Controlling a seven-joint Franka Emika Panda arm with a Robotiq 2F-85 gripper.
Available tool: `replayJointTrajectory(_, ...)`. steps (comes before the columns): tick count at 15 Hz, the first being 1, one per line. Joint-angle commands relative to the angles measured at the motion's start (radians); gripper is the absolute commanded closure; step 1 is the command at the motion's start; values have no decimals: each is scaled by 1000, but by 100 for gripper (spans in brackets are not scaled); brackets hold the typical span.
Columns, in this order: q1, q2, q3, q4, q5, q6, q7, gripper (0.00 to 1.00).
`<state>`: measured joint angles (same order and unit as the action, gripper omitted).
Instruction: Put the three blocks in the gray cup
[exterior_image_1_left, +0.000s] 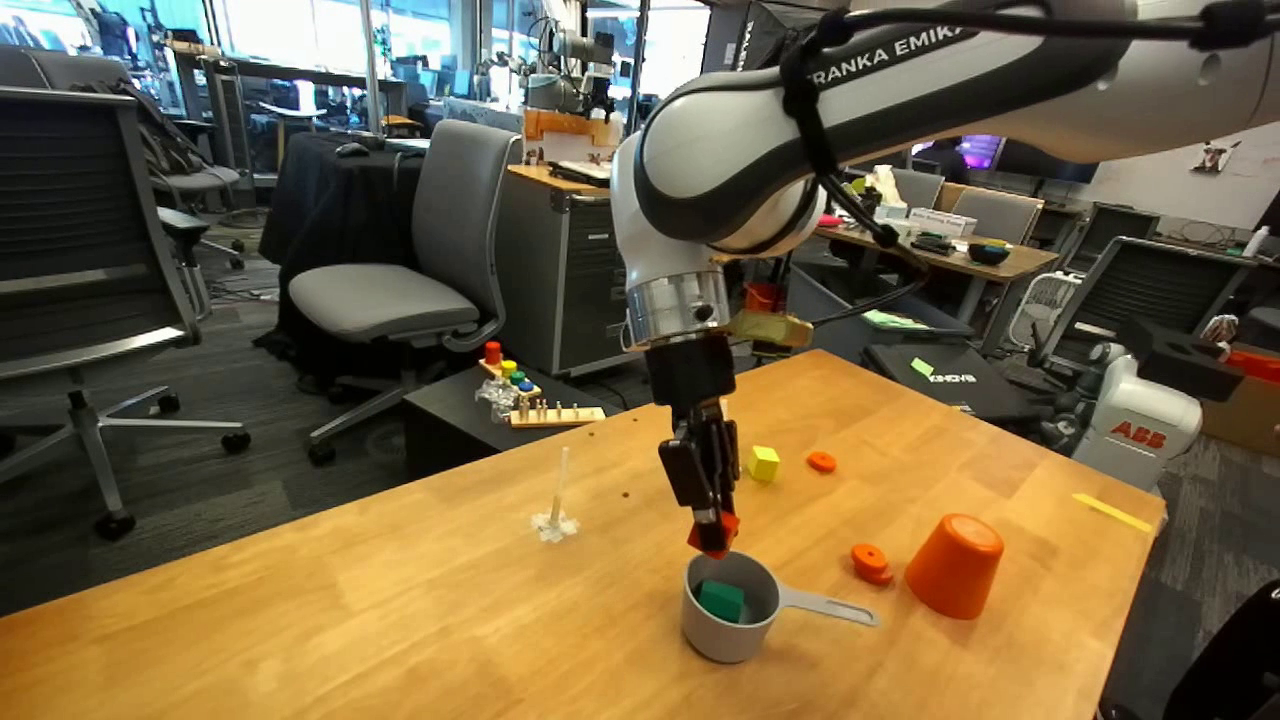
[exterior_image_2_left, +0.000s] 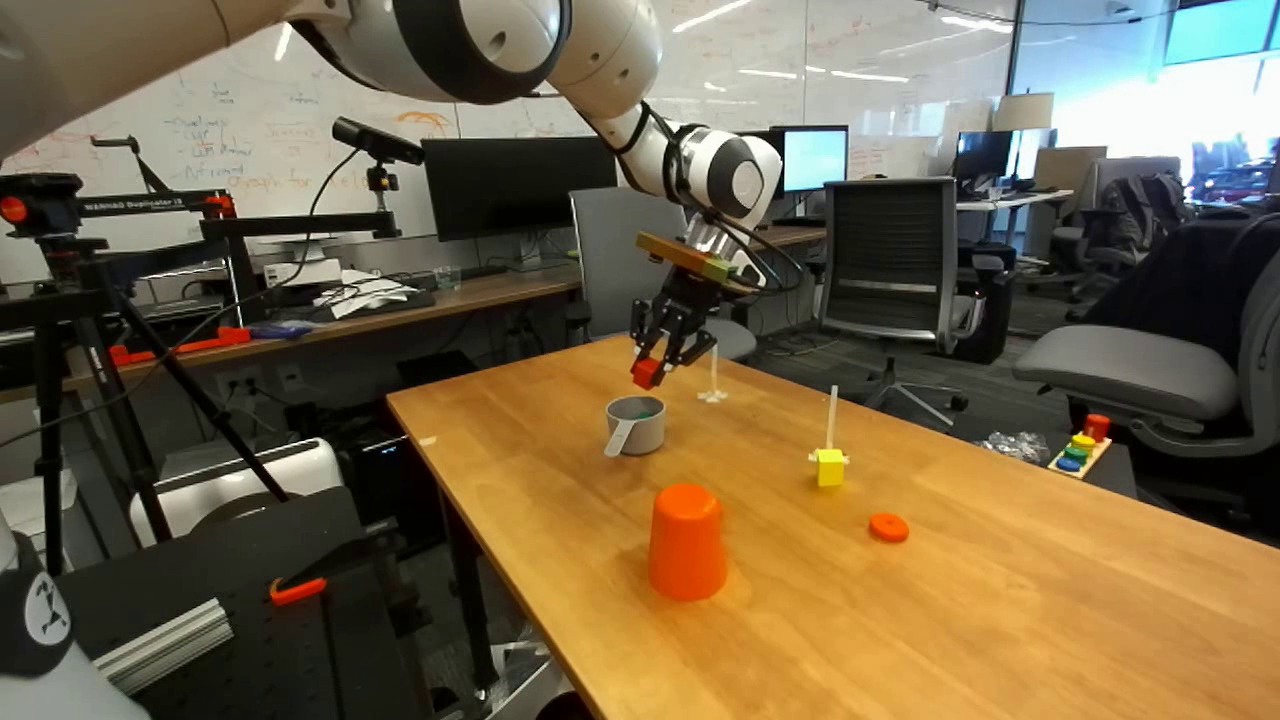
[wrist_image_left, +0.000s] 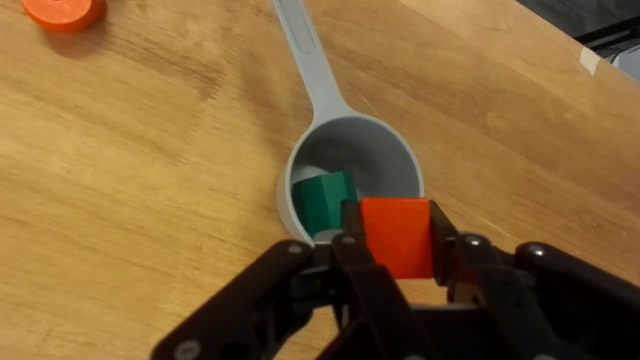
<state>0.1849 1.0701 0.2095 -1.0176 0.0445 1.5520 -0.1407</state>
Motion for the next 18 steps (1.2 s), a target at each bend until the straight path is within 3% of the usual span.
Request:
replayJointTrajectory(1,-9,1,8,3,15,-35,0,37)
replayJointTrajectory(4,-18,-25,-11,-22,2,-36,21,12)
replayJointTrajectory(6,-30,-56,-33,-49,-5,-20,42,0)
replayJointTrajectory(18,-114,-223,-226,-188,-88,22,168,0)
